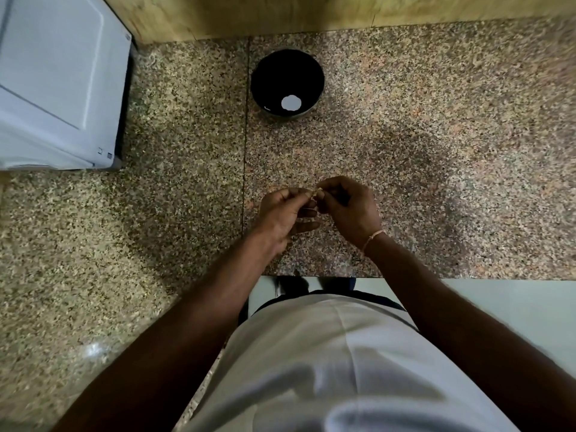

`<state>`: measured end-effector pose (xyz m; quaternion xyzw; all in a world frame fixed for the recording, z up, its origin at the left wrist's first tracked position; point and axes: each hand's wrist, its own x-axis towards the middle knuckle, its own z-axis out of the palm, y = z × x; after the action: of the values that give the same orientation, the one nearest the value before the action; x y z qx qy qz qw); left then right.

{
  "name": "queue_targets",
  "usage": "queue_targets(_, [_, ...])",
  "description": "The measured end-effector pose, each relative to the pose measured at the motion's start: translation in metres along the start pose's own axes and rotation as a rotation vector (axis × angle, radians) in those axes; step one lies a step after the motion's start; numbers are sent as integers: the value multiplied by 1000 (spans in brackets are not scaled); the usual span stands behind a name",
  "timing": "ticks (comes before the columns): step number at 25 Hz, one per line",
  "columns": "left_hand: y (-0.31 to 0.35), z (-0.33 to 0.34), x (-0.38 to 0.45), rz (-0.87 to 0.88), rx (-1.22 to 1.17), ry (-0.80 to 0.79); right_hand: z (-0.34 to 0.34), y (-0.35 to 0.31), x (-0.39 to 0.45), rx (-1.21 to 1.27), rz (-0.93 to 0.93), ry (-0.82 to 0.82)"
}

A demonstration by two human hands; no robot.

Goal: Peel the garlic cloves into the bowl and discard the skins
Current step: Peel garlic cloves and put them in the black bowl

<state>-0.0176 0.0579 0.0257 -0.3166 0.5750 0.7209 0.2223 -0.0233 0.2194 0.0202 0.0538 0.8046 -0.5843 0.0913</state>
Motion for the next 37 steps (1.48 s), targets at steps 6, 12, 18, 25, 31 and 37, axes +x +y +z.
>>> queue_targets(6, [-1, 2, 14, 13, -26, 62, -5, 1, 6, 176, 170, 2])
queue_targets(12, [1, 7, 18, 51, 29, -41, -9, -2, 9, 80, 132, 4])
queue_targets(18, [3, 8, 20, 78, 40, -30, -9, -5, 14, 16, 109, 28])
queue_targets(25, [6, 11, 19, 134, 51, 15, -9, -5, 18, -47, 32, 16])
queue_targets(31, [7, 8, 17, 188, 109, -59, -17, -7, 17, -41, -66, -15])
queue_targets(37, [8, 10, 11, 184, 100, -56, -21, -7, 11, -262, -211, -16])
